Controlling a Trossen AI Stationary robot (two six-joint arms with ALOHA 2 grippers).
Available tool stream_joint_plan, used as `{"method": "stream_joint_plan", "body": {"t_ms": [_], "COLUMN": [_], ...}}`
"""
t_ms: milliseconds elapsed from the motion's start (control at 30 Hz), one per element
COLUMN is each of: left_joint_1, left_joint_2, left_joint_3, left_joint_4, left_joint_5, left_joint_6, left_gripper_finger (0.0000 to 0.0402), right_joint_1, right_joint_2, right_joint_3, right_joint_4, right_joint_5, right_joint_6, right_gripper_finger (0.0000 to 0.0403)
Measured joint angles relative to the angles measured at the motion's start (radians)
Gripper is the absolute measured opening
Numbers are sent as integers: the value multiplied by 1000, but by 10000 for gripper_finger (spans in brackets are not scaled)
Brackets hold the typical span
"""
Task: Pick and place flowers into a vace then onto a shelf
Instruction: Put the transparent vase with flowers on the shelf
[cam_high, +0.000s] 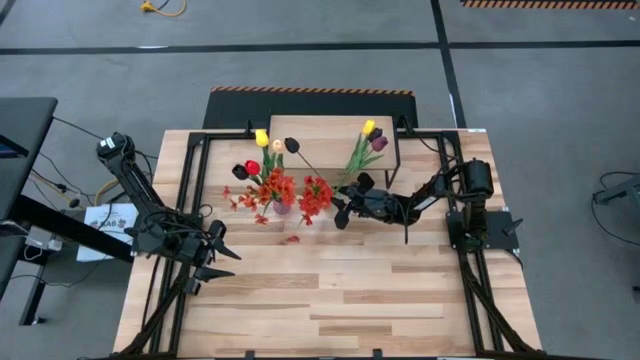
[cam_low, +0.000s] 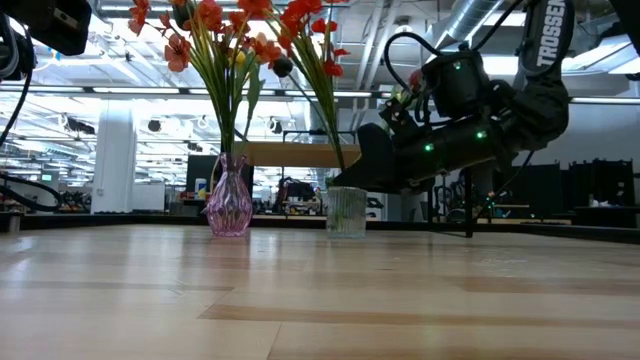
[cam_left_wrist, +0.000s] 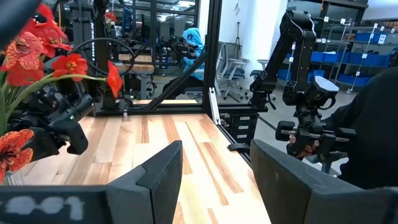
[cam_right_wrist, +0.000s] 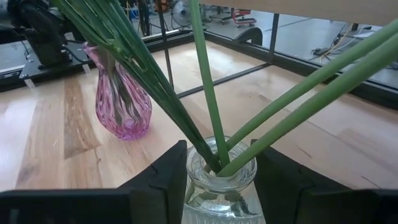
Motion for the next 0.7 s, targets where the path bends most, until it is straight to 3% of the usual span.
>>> {"method": "stream_joint_plan", "body": {"t_ms": [700], "left_joint_1": [0], "left_joint_2": [0], "left_joint_3": [0], "left_joint_4": [0], "left_joint_5": [0], "left_joint_6": [0], "left_gripper_finger": [178], "right_joint_1": [15], "right_joint_2": [0], "right_joint_3": [0], "right_joint_4": [-2], "right_joint_5": [-1], "right_joint_6": [10], "right_gripper_finger": [141]}}
